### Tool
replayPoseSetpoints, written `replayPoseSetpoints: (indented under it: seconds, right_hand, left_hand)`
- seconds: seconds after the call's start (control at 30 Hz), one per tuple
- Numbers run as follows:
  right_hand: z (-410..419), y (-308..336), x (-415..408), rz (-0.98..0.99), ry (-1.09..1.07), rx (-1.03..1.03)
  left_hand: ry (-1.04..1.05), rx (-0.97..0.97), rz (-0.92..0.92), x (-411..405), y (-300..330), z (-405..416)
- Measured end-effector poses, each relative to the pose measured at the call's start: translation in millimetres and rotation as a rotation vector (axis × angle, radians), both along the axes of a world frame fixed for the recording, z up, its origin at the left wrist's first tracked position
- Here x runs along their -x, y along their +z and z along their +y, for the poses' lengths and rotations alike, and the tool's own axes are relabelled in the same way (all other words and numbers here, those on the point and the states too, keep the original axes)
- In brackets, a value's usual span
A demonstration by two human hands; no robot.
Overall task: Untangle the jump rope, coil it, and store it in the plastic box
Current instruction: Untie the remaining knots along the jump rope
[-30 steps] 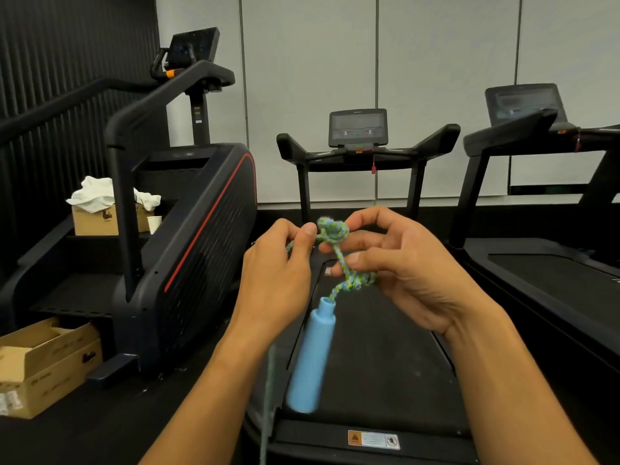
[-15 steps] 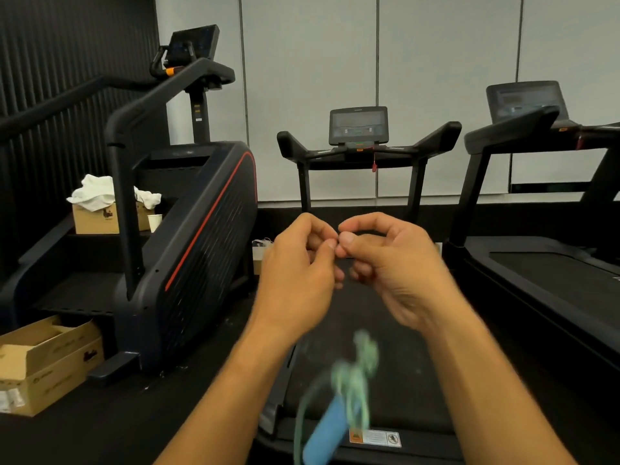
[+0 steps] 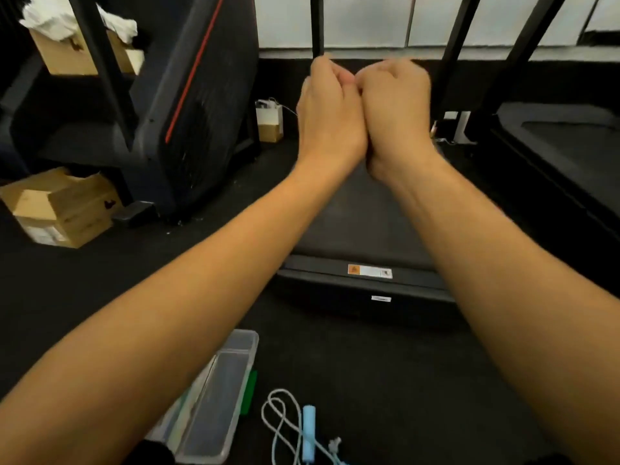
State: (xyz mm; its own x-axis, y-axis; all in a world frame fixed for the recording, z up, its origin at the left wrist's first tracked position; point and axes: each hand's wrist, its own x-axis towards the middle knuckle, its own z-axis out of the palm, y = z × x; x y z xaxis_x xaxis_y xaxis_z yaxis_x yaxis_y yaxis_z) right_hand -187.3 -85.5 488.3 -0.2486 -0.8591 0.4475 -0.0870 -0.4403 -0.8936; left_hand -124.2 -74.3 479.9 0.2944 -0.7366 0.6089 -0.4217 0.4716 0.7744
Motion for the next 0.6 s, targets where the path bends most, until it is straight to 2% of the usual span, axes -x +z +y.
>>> replayPoseSetpoints:
  seconds: [0.1,0.17,0.23,0.33,0.4,0.53,0.6]
  right_hand:
    - [8,-36,-15,0.013,0.043,-0.054]
    - [24,-82,-16,0.123,0.100,-0.225]
    - [39,-134,-8,0.266,0.149,-0.411]
    - [55,-187,9,0.456,0.195,-0.559]
    - [64,-209,21,0.508,0.245,-0.640]
    - [79,-256,38,0.743,0.361,-0.813]
    - [82,-281,41,0.854,0.431,-0.886]
  left_hand:
    - [-0.010,-0.033,0.050,-16,-41,15]
    - [-0.047,-0.237,0.018,-24,-89,34]
    - [-0.119,-0.505,-0.118,-28,-136,52]
    - [-0.240,-0.682,-0.234,-35,-181,62]
    - [-0.341,-0.759,-0.435,-39,-196,62]
    - [-0.551,-0.883,-1.044,-41,-232,61]
    - [-0.617,-0.907,-1.212,-36,-254,60]
